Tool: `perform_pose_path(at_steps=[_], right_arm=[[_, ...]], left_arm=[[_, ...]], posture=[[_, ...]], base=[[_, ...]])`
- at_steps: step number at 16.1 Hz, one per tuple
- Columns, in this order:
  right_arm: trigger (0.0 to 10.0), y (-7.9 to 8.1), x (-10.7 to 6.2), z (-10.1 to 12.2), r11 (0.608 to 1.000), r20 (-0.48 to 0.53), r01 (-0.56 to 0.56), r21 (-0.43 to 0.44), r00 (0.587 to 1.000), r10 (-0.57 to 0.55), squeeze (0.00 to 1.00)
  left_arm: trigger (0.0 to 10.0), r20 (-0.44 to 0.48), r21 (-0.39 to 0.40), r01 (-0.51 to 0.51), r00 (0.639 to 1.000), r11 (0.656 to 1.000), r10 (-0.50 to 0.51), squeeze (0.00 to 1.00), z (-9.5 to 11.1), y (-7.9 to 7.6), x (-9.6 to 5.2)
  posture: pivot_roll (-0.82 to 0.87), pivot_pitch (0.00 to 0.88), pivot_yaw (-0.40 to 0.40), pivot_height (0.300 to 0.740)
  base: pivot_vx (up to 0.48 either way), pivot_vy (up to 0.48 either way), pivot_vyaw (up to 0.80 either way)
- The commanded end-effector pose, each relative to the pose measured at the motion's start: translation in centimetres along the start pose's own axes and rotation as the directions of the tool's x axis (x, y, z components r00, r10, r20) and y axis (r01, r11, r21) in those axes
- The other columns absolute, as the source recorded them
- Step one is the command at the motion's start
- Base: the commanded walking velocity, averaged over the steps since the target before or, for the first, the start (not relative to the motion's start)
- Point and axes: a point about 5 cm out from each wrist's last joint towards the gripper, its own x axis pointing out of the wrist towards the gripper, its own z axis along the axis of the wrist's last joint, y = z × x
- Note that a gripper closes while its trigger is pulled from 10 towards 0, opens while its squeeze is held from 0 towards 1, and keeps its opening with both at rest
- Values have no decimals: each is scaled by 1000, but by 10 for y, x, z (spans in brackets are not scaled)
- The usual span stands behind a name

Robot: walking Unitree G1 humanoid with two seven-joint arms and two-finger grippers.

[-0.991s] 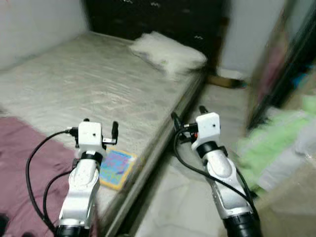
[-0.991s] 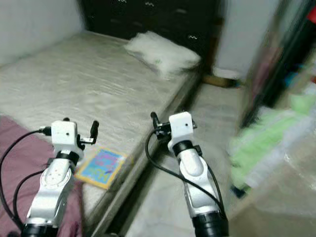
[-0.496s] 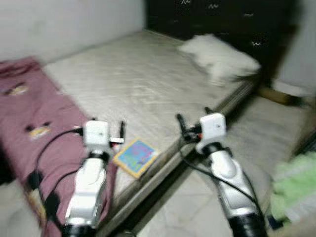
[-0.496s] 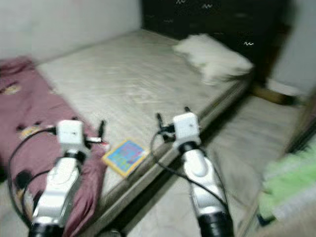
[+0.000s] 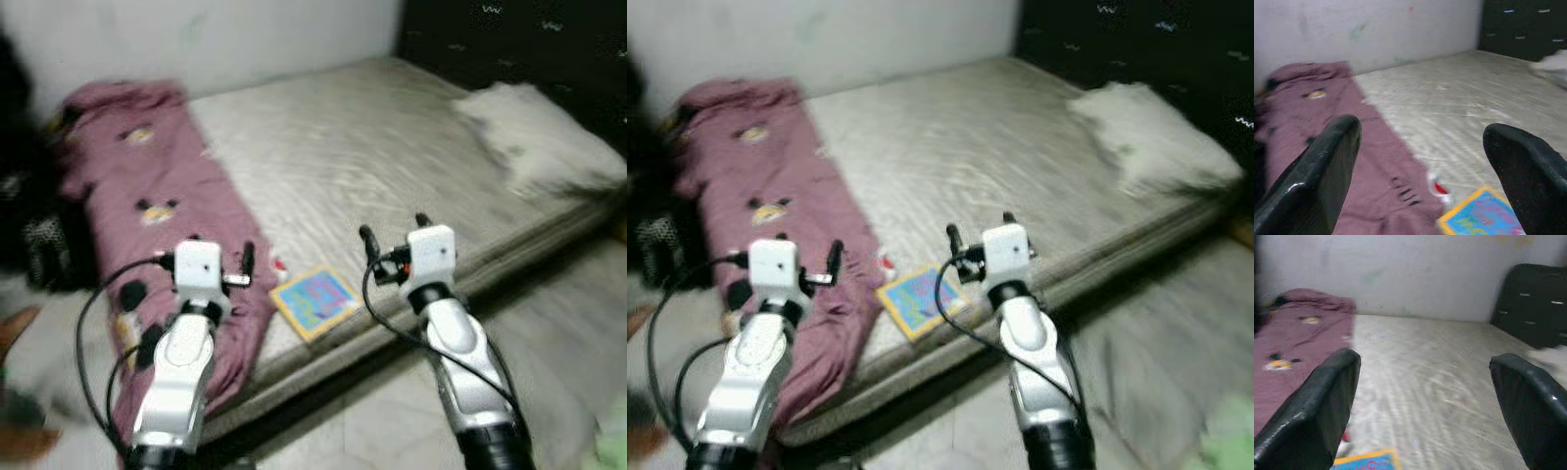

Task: Clean up the room

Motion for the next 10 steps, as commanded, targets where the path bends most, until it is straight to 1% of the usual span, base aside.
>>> perform_pose_path(at_steps=[1, 10], right_arm=[[10000, 4, 1, 4, 1000, 16, -16, 5, 1000, 16, 0], [10000, 4, 3, 4, 1000, 15, -18, 9, 1000, 17, 0]], left_arm=[[10000, 13, 2, -7, 1000, 1000, 7, 0, 4, 1, 1], [10000, 11, -4, -14, 1000, 1000, 14, 0, 4, 2, 2]], posture=[[16, 0, -30, 740], [14, 0, -31, 740]], base=[[0, 0, 800], [0, 0, 800]])
